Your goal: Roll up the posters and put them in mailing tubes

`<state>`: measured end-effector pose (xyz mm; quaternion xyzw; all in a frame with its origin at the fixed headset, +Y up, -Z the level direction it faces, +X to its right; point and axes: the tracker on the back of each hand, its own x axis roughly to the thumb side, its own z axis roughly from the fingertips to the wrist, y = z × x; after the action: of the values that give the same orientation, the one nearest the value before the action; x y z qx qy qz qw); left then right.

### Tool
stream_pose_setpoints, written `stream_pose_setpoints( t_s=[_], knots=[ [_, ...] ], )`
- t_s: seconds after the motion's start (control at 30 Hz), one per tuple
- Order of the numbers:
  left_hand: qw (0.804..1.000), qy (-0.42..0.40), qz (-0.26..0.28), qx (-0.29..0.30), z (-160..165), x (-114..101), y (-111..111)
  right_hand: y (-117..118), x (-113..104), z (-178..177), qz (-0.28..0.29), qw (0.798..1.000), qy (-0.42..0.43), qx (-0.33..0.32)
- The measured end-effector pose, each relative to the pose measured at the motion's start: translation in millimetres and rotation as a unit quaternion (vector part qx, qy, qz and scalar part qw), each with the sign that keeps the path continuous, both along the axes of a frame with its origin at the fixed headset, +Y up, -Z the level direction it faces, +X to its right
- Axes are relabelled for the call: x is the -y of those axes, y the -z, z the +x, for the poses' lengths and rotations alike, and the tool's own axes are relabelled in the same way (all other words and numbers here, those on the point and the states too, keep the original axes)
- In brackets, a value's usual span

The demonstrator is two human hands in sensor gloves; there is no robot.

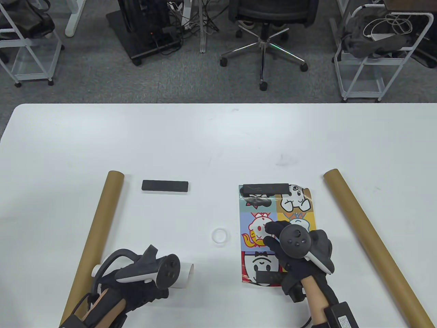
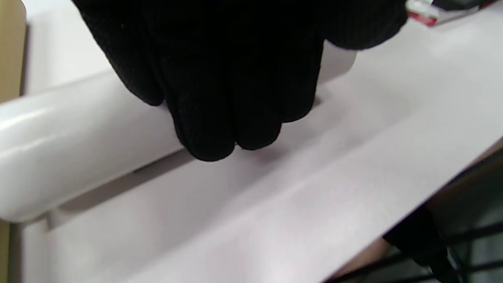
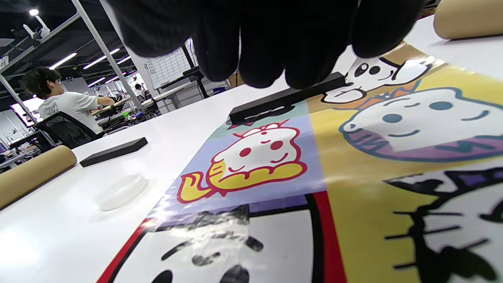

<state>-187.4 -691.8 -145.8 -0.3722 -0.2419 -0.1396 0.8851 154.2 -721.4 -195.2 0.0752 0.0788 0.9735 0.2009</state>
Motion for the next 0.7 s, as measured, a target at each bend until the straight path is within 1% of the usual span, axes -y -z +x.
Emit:
stream_pose_setpoints(
  t_s=[0.07, 0.13, 0.27, 0.37, 0.43, 0.5, 0.63, 0.7],
  knots=[
    [1.0, 0.006, -0.028, 0.001, 0, 7, 0, 0, 0, 0, 0.0, 1.0, -0.001, 0.0],
    [0.999, 0.01, -0.032, 0.002, 0, 13, 0, 0, 0, 0, 0.0, 1.0, -0.002, 0.0],
    [1.0, 0.015, -0.015, -0.01, -2, 16, 7, 0, 0, 0, -0.001, 1.0, -0.001, 0.001],
    [1.0, -0.008, 0.01, -0.028, -6, 10, 14, -1, 0, 0, 0.0, 1.0, -0.002, 0.001],
    [0.999, -0.014, 0.031, -0.031, -6, 7, 16, 0, 0, 0, 0.0, 1.0, -0.002, 0.002],
    [0.999, -0.012, 0.04, -0.03, -7, 7, 17, 0, 0, 0, 0.0, 1.0, -0.002, 0.002],
    [0.998, -0.003, 0.058, -0.03, -7, 14, 19, -1, 0, 0, -0.002, 1.0, -0.002, 0.002],
    [0.996, -0.002, 0.09, -0.022, -7, 17, 20, -1, 0, 0, -0.002, 1.0, -0.002, 0.002]
  ],
)
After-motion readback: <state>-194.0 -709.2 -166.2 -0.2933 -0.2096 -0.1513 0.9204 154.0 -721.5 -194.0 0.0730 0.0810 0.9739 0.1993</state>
